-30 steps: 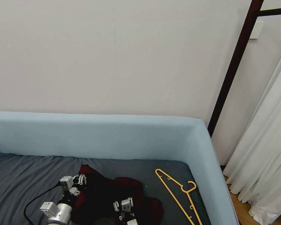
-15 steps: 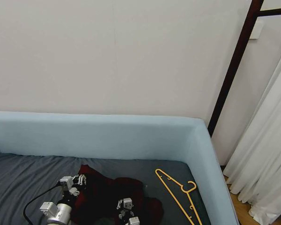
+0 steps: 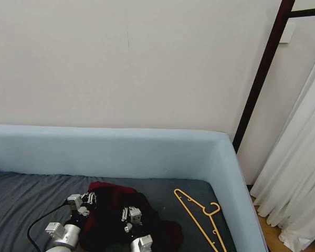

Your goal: Pick up the clothes from the sofa and hang them on the clothes hanger.

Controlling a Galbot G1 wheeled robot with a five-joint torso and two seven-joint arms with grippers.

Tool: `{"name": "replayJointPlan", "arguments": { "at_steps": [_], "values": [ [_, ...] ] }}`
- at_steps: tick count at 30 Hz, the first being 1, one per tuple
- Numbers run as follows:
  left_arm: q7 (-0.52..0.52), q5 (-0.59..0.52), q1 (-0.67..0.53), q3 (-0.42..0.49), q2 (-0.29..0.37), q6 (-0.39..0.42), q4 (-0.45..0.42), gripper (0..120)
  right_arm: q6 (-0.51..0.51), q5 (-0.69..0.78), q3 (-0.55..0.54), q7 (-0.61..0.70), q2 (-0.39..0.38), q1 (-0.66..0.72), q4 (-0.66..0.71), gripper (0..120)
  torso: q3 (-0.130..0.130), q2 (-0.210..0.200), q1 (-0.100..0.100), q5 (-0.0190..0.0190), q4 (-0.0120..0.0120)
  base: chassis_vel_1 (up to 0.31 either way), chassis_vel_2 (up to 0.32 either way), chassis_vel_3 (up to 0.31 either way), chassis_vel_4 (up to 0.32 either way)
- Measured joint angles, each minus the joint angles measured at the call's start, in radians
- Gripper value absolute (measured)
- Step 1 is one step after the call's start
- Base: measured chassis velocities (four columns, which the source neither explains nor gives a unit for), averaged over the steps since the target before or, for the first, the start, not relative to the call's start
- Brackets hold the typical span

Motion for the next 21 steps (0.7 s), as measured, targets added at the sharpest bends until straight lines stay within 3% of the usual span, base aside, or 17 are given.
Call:
{"name": "replayJointPlan", "arguments": {
  "at_steps": [3, 5, 7, 8, 9, 10, 12, 13, 14, 16, 21],
  "values": [
    [0.000, -0.010, -0.006, -0.001, 0.010, -0.008, -0.005, 0, -0.017, -0.013, -0.013, -0.006, -0.001, 0.000, 0.082, 0, 0.000, 0.000, 0.000, 0.0002, 0.0000, 0.000, 0.000, 0.000, 0.000],
    [0.000, -0.015, -0.012, -0.002, 0.025, -0.017, -0.010, 0, -0.039, -0.032, -0.021, -0.007, -0.034, -0.014, 0.153, 0, 0.000, 0.000, 0.000, 0.0018, -0.0001, 0.000, 0.000, 0.000, 0.000],
    [-0.001, -0.018, -0.018, -0.004, 0.036, -0.022, -0.013, 0, -0.059, -0.038, -0.019, -0.004, -0.076, -0.051, 0.193, 0, 0.001, 0.000, 0.000, 0.0009, 0.0012, 0.000, 0.000, 0.000, 0.000],
    [0.003, -0.019, -0.020, -0.003, 0.040, -0.022, -0.014, 0, -0.068, -0.041, -0.020, -0.005, -0.094, -0.051, 0.206, 0, 0.000, 0.000, 0.000, 0.0036, 0.0013, 0.000, 0.000, 0.000, 0.000],
    [-0.001, -0.025, -0.027, -0.009, 0.052, -0.026, -0.018, 0, -0.082, -0.051, -0.020, -0.005, -0.151, -0.052, 0.251, 0, 0.000, 0.000, 0.000, 0.0009, -0.0005, -0.011, -0.086, -0.005, -0.008],
    [0.002, -0.030, -0.031, -0.006, 0.058, -0.027, -0.021, 0, -0.101, -0.051, -0.027, -0.003, -0.191, -0.057, 0.266, 0, 0.000, 0.000, 0.000, 0.0010, -0.0025, 0.000, 0.000, 0.000, 0.000],
    [-0.002, -0.037, -0.040, -0.008, 0.069, -0.027, -0.023, 0, -0.139, -0.042, -0.036, 0.003, -0.297, -0.048, 0.329, 0, 0.000, 0.000, 0.000, -0.0003, -0.0018, 0.000, 0.000, 0.000, 0.000],
    [-0.002, -0.037, -0.040, -0.008, 0.069, -0.027, -0.023, 0, -0.139, -0.042, -0.036, 0.003, -0.297, -0.048, 0.329, 0, 0.000, 0.000, 0.000, -0.0003, -0.0018, 0.000, 0.000, 0.000, 0.000],
    [-0.001, -0.038, -0.044, -0.010, 0.072, -0.029, -0.027, 0, -0.152, -0.033, -0.044, 0.003, -0.345, -0.047, 0.355, 0, 0.000, 0.000, 0.000, 0.0008, -0.0017, 0.000, 0.000, 0.000, 0.000],
    [0.000, -0.038, -0.044, -0.010, 0.071, -0.030, -0.028, 0, -0.159, -0.021, -0.044, 0.002, -0.390, -0.041, 0.366, 0, 0.000, 0.000, 0.000, -0.0008, -0.0009, 0.000, 0.000, 0.000, 0.000],
    [0.002, -0.030, -0.040, -0.006, 0.064, -0.030, -0.021, 0, -0.147, -0.009, -0.039, -0.010, -0.398, -0.030, 0.346, 0, 0.000, 0.000, 0.000, -0.0005, -0.0005, 0.000, 0.000, 0.000, 0.000]
  ]
}}
